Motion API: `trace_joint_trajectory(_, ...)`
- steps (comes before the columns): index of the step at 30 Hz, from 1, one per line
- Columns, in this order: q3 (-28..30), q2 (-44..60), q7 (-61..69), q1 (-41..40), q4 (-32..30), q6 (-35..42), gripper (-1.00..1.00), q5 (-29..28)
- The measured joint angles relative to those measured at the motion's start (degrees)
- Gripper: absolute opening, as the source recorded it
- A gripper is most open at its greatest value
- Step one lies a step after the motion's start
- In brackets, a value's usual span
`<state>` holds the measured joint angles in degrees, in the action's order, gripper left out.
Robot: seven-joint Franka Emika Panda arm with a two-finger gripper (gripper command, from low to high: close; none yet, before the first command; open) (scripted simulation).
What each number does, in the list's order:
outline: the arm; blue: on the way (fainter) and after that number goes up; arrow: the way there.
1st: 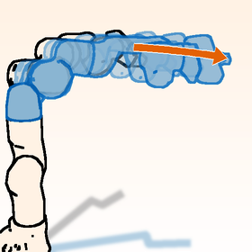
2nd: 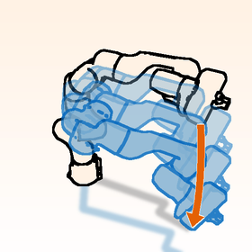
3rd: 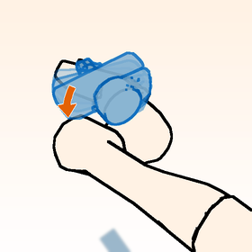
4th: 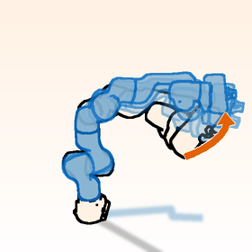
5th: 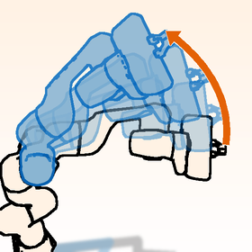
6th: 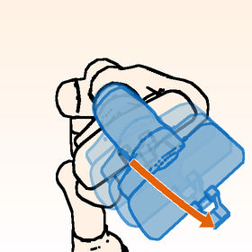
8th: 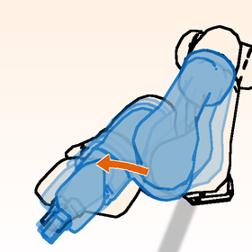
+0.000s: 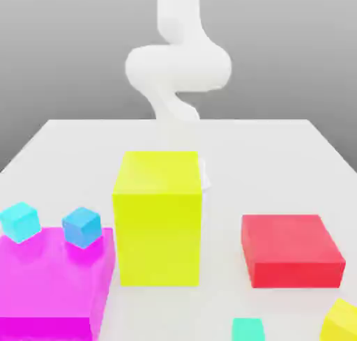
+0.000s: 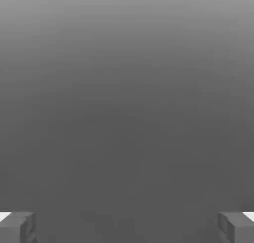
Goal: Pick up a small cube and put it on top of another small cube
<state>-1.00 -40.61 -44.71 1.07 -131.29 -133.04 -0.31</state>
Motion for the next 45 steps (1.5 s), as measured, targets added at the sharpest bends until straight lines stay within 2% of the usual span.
trace_joint_trajectory(19, -8.5, 39.8, 6.9, 8.8, 3.8, -9.4, 0.00, -4.6)
trace_joint_trajectory(30, -11.2, 62.9, 9.5, 14.6, 6.0, -14.9, 0.00, -9.0)
trace_joint_trajectory(34, -9.3, 71.2, 8.1, 16.7, 7.6, -20.4, 0.00, -11.5)
trace_joint_trajectory(35, -8.9, 72.5, 7.9, 17.1, 7.9, -21.4, -1.00, -11.9)
trace_joint_trajectory(41, -8.7, 73.2, 7.7, 17.2, 8.0, -21.9, -1.00, -12.1)
trace_joint_trajectory(45, -10.4, 67.5, 9.2, 16.0, 6.8, -17.5, -1.00, -10.0)
